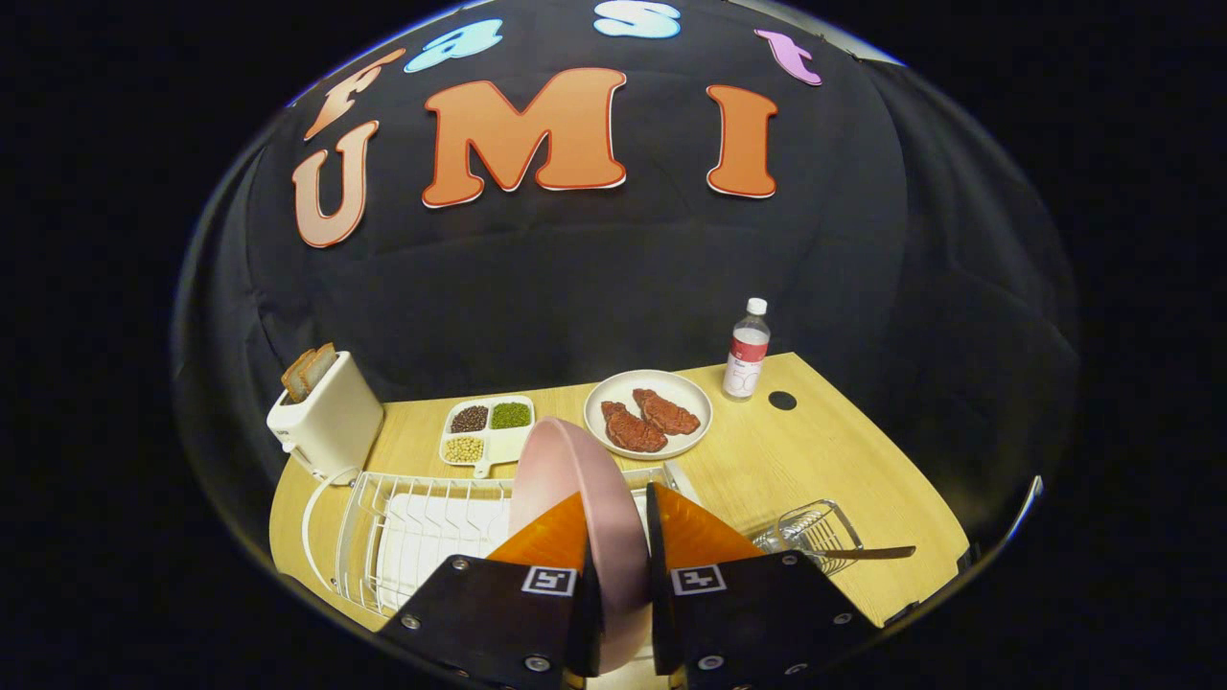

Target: Take the plate from the dish rack, then take the spoon from the basket and place it into the plate.

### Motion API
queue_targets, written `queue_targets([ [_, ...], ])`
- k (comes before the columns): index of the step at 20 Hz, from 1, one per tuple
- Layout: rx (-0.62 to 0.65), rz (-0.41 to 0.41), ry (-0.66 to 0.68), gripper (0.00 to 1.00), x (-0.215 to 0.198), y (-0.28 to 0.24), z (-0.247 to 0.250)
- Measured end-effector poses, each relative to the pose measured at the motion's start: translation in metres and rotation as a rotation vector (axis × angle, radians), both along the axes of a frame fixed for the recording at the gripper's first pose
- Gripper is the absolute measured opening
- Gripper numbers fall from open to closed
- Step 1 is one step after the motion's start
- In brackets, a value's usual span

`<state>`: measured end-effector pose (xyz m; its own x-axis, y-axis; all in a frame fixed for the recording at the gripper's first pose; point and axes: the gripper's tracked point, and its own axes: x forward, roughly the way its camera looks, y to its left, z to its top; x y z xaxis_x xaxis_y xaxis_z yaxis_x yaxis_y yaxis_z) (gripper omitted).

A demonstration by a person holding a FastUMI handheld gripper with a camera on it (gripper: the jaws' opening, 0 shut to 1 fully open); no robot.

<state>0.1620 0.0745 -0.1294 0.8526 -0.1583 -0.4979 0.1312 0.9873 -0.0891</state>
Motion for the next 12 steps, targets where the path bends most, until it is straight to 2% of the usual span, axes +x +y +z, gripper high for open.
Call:
queue_targets([
  [6, 0.09, -0.012, -0.005, 0.22, -0.035, -0.007, 0.016],
  [12, 0.16, -0.005, 0.004, 0.22, -0.097, -0.01, 0.022],
])
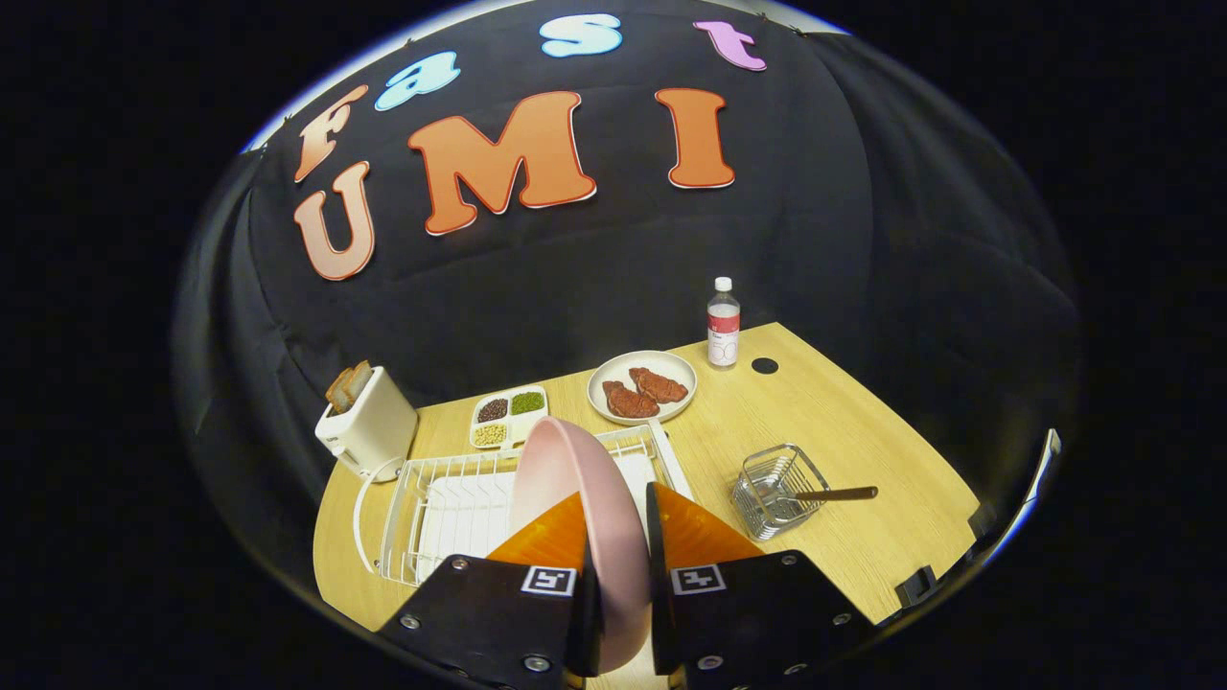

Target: Take the plate from the dish rack, then take the spoon from the basket and place it into the plate.

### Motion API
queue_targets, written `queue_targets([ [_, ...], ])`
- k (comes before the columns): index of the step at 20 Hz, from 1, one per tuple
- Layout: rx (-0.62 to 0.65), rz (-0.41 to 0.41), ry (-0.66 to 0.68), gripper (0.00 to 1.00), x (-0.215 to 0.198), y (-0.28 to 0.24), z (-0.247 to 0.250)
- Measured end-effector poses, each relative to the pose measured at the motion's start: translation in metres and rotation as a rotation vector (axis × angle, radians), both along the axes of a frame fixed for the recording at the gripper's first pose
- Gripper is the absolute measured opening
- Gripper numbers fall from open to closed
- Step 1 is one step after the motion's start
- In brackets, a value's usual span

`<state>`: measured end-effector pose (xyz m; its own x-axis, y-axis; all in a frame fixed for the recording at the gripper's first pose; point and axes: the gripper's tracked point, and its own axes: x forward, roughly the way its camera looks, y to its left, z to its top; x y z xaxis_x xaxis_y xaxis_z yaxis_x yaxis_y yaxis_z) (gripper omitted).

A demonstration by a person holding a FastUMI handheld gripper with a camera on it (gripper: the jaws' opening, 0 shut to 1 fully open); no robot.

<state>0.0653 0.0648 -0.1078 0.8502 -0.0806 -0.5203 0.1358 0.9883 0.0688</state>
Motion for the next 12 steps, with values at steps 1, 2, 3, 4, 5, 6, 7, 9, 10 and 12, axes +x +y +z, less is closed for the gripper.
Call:
queue_targets([
  [1, 0.012, 0.0, 0.0, 0.22, -0.01, 0.001, -0.001],
  [2, 0.027, 0.0, 0.001, 0.22, -0.02, 0.001, -0.001],
  [3, 0.04, 0.0, 0.005, 0.22, -0.03, 0.001, -0.005],
  [4, 0.053, 0.003, 0.012, 0.22, -0.04, 0.002, -0.008],
  [5, 0.066, 0.007, 0.022, 0.22, -0.051, 0.003, -0.014],
  [6, 0.076, 0.011, 0.033, 0.22, -0.059, 0.005, -0.02],
  [7, 0.088, 0.012, 0.045, 0.22, -0.069, 0.007, -0.027],
  [9, 0.118, 0.015, 0.066, 0.22, -0.085, 0.011, -0.04],
  [10, 0.137, 0.018, 0.079, 0.22, -0.092, 0.014, -0.048],
  [12, 0.186, 0.024, 0.106, 0.22, -0.107, 0.024, -0.065],
])
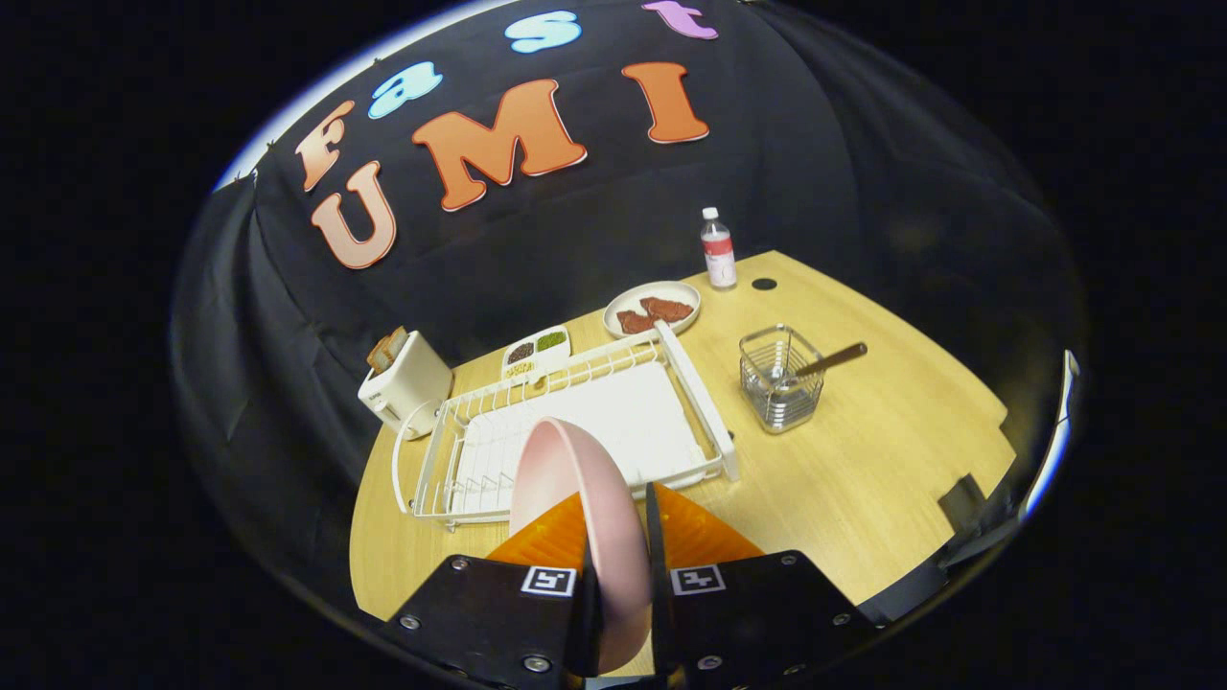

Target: Take the plate from the dish rack, then take the spoon from the basket and place it into the plate.

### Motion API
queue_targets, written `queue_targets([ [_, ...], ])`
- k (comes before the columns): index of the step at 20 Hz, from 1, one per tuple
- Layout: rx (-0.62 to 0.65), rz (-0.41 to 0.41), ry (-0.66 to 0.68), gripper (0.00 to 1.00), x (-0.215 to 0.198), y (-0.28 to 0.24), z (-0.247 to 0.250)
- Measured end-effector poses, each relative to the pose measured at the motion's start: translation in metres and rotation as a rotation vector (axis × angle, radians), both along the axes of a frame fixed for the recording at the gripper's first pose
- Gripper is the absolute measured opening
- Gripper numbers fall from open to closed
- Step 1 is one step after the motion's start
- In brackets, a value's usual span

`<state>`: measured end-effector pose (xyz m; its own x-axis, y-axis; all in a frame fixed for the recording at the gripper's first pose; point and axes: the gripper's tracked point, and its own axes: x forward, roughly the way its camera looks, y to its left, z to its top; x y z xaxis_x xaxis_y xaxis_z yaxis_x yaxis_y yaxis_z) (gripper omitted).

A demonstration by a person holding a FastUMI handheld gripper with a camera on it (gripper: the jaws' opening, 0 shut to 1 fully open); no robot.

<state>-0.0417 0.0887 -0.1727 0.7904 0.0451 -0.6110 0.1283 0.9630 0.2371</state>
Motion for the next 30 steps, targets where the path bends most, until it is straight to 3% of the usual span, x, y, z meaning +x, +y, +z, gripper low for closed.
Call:
queue_targets([
  [13, 0.23, 0.025, 0.125, 0.21, -0.019, 0.031, -0.095],
  [26, 0.358, 0.014, 0.189, 0.24, -0.007, 0.031, -0.136],
  [30, 0.339, -0.003, 0.196, 0.5, -0.011, 0.014, -0.134],
])
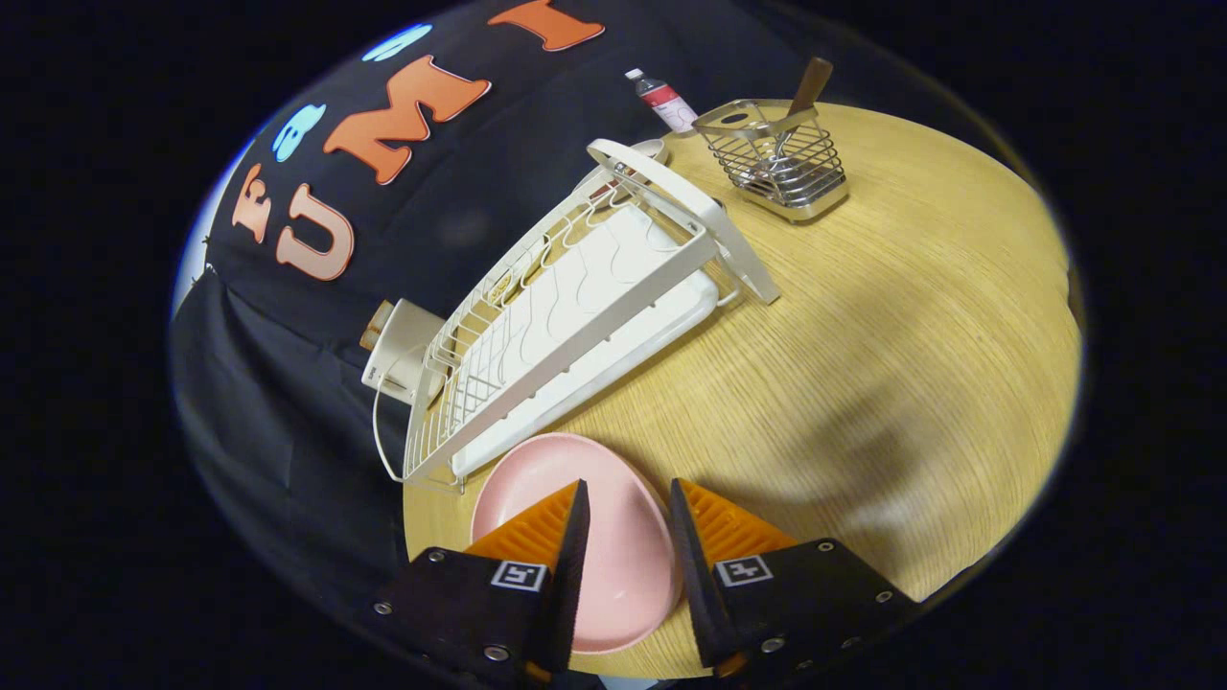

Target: Take the plate from the dish rack, then take the spoon from the basket and place it into the plate.

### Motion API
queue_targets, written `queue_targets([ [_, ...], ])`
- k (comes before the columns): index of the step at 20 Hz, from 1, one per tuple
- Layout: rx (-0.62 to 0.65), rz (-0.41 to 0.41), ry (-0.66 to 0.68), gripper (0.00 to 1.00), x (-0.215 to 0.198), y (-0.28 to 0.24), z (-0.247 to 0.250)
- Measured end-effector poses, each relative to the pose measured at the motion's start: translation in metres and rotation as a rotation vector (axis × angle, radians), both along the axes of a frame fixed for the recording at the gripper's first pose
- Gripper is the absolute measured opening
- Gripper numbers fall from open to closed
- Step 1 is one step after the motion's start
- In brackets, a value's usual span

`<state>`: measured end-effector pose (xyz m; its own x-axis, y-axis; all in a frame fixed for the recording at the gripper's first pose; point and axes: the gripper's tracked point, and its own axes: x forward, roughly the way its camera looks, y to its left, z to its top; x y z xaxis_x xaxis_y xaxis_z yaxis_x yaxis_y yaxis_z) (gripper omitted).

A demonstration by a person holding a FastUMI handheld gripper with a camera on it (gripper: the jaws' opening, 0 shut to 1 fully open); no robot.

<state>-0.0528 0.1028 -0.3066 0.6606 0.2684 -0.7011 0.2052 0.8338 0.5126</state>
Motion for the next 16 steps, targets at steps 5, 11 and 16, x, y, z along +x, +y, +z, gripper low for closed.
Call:
queue_targets([
  [5, -0.104, -0.012, -0.059, 0.78, 0.012, -0.046, 0.03],
  [11, -0.233, -0.069, -0.167, 0.97, 0.045, -0.112, 0.083],
  [16, -0.358, -0.137, -0.293, 0.98, 0.076, -0.162, 0.127],
])
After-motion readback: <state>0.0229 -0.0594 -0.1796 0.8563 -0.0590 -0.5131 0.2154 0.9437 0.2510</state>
